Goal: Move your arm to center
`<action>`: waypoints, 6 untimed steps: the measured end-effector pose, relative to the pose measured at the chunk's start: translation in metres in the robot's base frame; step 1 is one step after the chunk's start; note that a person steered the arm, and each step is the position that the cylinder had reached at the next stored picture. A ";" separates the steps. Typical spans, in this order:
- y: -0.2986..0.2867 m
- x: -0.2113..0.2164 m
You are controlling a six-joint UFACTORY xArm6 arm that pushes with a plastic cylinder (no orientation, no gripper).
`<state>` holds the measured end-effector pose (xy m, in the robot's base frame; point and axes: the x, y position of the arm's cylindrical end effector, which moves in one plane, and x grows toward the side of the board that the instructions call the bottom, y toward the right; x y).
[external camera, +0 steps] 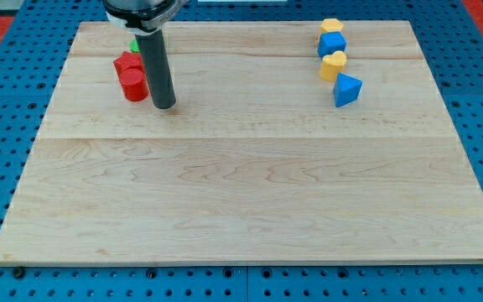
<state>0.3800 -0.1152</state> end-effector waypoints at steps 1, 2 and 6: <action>0.000 0.000; 0.000 0.004; 0.066 0.067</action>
